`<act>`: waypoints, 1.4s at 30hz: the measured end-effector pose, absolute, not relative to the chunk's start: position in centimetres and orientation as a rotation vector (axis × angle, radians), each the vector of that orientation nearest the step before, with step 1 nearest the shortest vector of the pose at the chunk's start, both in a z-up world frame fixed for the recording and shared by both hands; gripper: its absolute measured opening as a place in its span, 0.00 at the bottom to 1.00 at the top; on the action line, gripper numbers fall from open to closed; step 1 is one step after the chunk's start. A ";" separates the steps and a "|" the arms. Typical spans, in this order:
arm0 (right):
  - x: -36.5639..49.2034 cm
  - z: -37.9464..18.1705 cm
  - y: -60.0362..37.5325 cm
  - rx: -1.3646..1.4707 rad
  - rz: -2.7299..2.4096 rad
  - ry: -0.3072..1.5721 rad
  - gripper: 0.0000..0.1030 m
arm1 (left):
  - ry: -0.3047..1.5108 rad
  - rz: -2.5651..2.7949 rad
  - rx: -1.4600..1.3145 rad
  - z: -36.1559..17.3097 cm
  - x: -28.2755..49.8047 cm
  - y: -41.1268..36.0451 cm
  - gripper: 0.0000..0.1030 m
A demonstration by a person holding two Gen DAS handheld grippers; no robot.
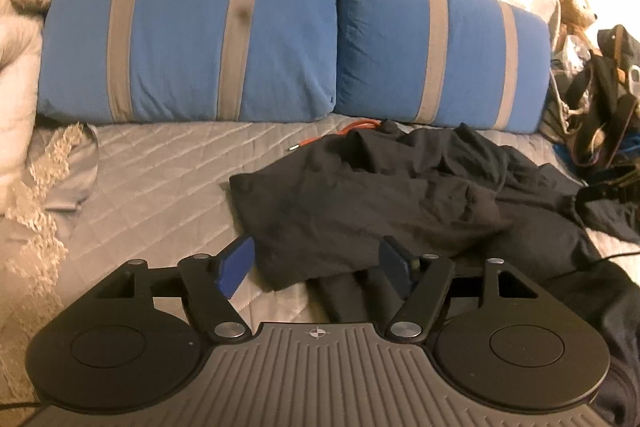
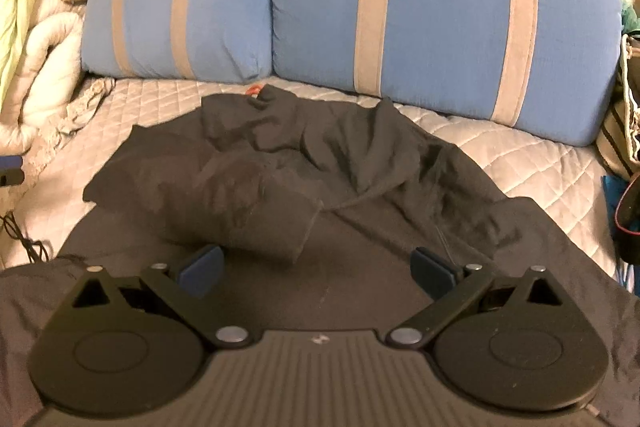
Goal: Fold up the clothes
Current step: 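Raise both grippers away from the hoodie, then move the right gripper to the other hoodie sleeve cuff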
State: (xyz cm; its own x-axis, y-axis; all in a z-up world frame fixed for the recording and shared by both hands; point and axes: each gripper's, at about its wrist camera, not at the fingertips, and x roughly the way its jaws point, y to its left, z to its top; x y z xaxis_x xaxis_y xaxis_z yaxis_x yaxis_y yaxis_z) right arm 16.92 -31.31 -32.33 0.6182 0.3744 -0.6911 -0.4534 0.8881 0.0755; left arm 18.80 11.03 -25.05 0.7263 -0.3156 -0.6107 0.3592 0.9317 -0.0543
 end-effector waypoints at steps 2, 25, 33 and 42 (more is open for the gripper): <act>16.6 -32.3 -30.8 -0.163 0.500 0.726 1.00 | 0.652 -0.381 0.079 -25.1 18.8 11.0 0.67; 18.9 -39.0 -23.1 -0.693 0.735 0.646 0.98 | 0.706 -0.467 0.079 -27.9 19.7 9.0 0.68; 19.8 -40.9 -21.1 -0.807 0.693 0.631 1.00 | 0.722 -0.514 0.064 -28.4 19.9 8.1 0.68; 21.6 -40.7 -20.9 -0.714 0.679 0.709 1.00 | 0.733 -0.518 0.057 -28.8 20.1 8.1 0.68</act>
